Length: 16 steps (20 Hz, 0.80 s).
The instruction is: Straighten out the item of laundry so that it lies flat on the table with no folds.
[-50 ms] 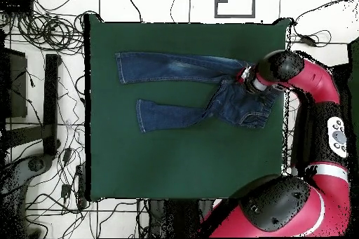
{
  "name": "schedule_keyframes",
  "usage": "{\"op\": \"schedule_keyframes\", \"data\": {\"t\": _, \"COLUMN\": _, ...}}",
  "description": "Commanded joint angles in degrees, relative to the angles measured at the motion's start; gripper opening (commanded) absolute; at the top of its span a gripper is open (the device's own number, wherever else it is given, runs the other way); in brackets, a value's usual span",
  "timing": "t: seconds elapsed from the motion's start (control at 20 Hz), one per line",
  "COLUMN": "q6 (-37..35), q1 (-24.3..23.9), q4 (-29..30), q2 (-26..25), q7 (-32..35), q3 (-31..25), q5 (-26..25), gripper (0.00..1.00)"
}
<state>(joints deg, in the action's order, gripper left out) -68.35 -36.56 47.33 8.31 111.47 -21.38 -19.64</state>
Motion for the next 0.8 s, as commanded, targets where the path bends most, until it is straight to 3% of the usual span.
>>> {"op": "schedule_keyframes", "data": {"t": 0.05, "q6": -6.42, "q1": 2.44, "q4": 1.24, "q2": 2.2, "q7": -15.17, "q3": -4.79, "q5": 0.65, "gripper": 1.0}}
{"op": "schedule_keyframes", "data": {"t": 0.8, "q6": -10.34, "q1": 4.24, "q4": -8.71, "q2": -1.76, "q7": -17.2, "q3": -5.8, "q5": -0.9, "gripper": 1.0}}
